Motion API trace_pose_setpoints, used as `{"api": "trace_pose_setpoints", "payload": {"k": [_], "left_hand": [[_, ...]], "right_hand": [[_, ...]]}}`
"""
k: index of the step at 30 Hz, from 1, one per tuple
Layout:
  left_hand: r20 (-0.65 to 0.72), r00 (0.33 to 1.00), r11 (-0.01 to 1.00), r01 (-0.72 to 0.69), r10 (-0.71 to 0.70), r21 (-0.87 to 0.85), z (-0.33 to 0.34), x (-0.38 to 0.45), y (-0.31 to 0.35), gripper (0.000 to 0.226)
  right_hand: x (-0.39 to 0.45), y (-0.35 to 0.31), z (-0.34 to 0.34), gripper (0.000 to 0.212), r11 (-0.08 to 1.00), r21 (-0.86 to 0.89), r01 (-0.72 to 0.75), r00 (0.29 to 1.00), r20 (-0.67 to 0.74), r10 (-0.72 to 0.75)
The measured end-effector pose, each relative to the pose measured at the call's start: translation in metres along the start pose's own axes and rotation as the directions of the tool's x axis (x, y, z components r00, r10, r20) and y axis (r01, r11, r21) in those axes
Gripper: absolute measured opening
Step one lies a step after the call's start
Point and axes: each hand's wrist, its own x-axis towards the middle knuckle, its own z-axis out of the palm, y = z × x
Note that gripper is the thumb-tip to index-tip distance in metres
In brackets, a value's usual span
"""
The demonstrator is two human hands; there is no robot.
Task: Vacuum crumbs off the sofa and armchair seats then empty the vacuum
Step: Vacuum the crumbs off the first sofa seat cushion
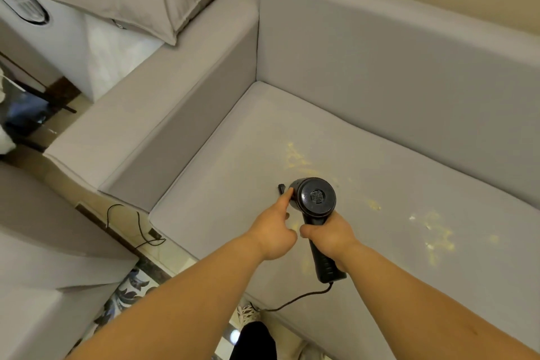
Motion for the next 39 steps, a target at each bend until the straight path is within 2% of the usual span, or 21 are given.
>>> {"api": "trace_pose_setpoints", "payload": {"k": [8,13,18,25,39], "left_hand": [[-0.105,0.994,0.968,-0.013,-0.014,-0.249,-0.042,0.042,0.003,0.067],[-0.108,0.994,0.958,-0.032,0.001,-0.284,-0.08,0.086,0.005,0.058],[-0.062,0.998,0.978,-0.042,0.029,-0.206,-0.105,0.132,0.011,0.068],[0.037,0.999,0.983,-0.019,0.026,-0.181,-0.091,0.138,0.017,0.071],[0.037,0.999,0.98,0.008,0.0,-0.196,-0.046,0.093,0.021,0.073]], "right_hand": [[0.034,-0.054,0.011,0.038,0.999,0.022,0.047,0.995,-0.083,-0.045],[0.076,-0.092,0.018,0.041,0.996,0.053,0.071,0.991,-0.113,-0.065],[0.115,-0.116,0.022,0.049,0.989,0.101,0.105,0.983,-0.161,-0.088],[0.112,-0.098,0.011,0.04,0.991,0.133,-0.007,0.992,-0.121,0.023],[0.063,-0.059,-0.009,0.034,0.991,0.096,-0.092,0.994,-0.058,0.097]]}}
